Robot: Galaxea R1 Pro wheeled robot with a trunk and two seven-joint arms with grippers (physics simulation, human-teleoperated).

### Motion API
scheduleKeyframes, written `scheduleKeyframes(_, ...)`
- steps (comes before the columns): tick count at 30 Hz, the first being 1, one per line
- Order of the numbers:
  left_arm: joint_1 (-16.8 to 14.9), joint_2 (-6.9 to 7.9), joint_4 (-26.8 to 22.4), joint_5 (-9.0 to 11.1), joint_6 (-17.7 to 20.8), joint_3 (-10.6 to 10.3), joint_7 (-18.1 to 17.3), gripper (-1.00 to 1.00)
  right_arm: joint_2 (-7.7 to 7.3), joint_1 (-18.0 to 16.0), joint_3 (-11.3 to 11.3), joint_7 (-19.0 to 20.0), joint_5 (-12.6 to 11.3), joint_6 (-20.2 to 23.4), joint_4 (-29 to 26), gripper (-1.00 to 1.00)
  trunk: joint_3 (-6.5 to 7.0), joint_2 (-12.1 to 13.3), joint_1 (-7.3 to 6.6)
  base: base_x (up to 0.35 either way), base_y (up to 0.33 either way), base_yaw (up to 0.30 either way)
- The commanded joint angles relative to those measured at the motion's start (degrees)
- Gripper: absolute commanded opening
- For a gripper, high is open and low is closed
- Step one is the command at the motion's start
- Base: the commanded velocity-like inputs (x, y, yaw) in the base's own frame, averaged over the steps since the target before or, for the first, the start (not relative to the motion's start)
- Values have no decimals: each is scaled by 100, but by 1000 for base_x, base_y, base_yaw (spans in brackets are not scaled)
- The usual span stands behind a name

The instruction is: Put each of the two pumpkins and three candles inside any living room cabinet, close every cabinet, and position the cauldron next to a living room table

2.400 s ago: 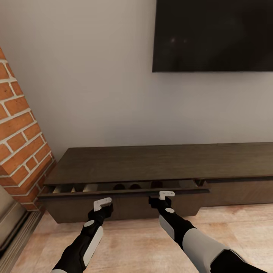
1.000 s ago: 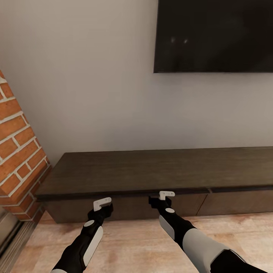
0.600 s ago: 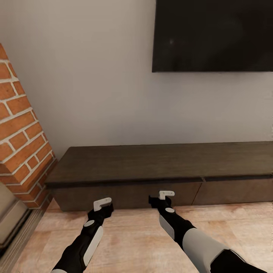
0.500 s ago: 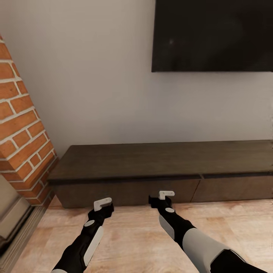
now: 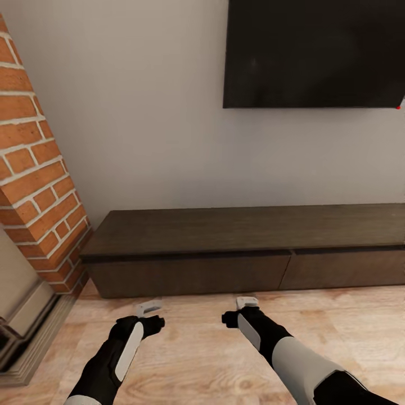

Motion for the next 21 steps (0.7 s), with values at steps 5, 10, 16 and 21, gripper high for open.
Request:
scheduleKeyframes(5, 26, 23, 44, 189, 200, 168, 4, 100, -152, 137, -136, -11, -7, 247, -10, 100, 111, 7, -13, -3, 0, 0)
scheduleKeyframes(10, 34, 20, 345, 231, 208, 194, 12, 100, -185, 461, -170, -14, 4, 270, -16, 100, 222, 14, -25, 0, 0, 0)
scheduleKeyframes(16, 38, 22, 958, 234, 101, 203, 8, 100, -231, 602, -184, 5, -15, 281, 5, 100, 343, 138, -99, 0, 0, 0)
scheduleKeyframes(21, 47, 17, 1363, 237, -260, 197, 5, 100, -241, 723, -204, 5, -27, 287, 35, 100, 432, 339, -209, 0, 0, 0)
